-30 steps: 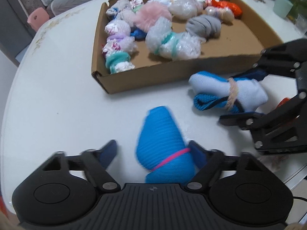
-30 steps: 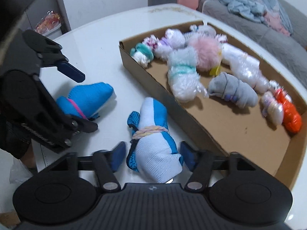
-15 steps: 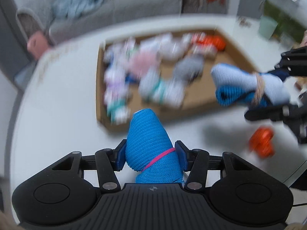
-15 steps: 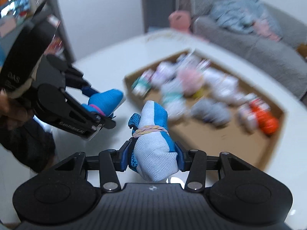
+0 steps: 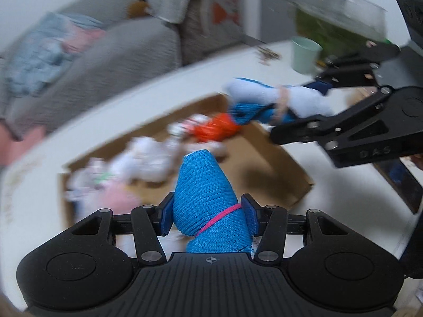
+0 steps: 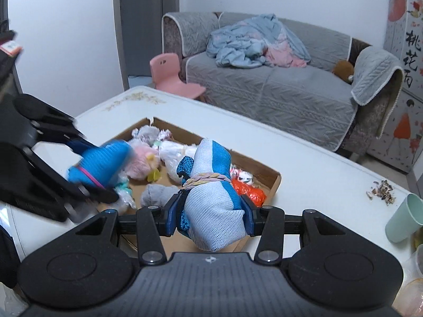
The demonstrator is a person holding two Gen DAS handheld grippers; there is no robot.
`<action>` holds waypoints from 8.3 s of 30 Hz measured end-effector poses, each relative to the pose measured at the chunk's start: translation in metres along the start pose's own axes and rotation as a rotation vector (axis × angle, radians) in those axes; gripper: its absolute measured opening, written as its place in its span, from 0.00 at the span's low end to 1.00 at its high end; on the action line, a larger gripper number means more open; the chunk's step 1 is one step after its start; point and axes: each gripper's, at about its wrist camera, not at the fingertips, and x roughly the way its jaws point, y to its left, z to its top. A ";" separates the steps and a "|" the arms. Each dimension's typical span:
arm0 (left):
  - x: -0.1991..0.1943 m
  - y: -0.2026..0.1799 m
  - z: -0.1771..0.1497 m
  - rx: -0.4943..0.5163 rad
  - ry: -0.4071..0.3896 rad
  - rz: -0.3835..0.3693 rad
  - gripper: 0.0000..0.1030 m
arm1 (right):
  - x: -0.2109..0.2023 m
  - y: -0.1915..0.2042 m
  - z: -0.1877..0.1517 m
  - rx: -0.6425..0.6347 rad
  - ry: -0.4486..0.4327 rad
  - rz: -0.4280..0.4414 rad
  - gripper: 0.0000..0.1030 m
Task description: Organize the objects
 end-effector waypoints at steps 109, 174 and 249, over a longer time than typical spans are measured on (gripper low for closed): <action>-0.033 -0.060 -0.067 -0.186 0.022 0.154 0.99 | -0.024 0.005 -0.042 -0.131 0.188 -0.059 0.97; -0.063 -0.041 -0.082 -0.116 -0.030 0.155 0.44 | -0.022 0.061 -0.038 -0.104 0.081 0.246 0.44; 0.006 -0.042 -0.073 0.039 0.005 0.074 0.99 | 0.023 0.039 -0.052 -0.367 0.243 0.243 0.79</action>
